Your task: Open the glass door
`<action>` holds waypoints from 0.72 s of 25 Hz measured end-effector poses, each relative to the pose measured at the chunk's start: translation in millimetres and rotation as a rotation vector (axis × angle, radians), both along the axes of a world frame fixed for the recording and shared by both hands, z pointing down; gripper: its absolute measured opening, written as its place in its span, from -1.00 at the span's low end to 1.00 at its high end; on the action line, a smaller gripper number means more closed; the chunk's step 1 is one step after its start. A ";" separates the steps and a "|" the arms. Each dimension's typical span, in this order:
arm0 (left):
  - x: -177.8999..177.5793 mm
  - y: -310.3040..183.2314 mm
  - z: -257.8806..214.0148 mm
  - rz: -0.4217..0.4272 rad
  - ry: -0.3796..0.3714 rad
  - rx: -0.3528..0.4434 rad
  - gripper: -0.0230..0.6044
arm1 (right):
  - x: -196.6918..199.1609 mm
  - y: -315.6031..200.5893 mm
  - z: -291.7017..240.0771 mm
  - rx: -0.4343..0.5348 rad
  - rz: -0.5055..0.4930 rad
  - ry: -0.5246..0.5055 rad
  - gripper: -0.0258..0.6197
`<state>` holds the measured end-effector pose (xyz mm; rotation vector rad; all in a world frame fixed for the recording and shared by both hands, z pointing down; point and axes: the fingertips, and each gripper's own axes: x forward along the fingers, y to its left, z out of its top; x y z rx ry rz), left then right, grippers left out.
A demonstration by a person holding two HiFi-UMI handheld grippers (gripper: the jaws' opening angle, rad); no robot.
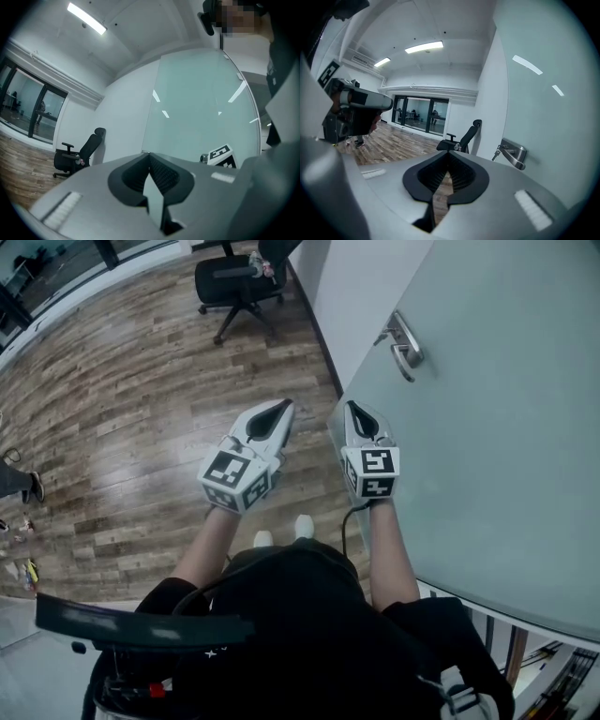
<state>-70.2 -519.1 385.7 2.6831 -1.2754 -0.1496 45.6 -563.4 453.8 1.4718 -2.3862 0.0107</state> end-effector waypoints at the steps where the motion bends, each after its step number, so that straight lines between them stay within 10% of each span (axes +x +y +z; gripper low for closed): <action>1: -2.1 3.4 0.2 0.001 0.006 0.000 -0.93 | -1.7 3.8 -0.6 -0.001 0.003 -0.001 -0.91; 18: -16.2 66.7 -0.8 0.016 0.035 0.020 -0.93 | -26.4 88.8 -63.3 0.087 -0.044 -0.128 -0.92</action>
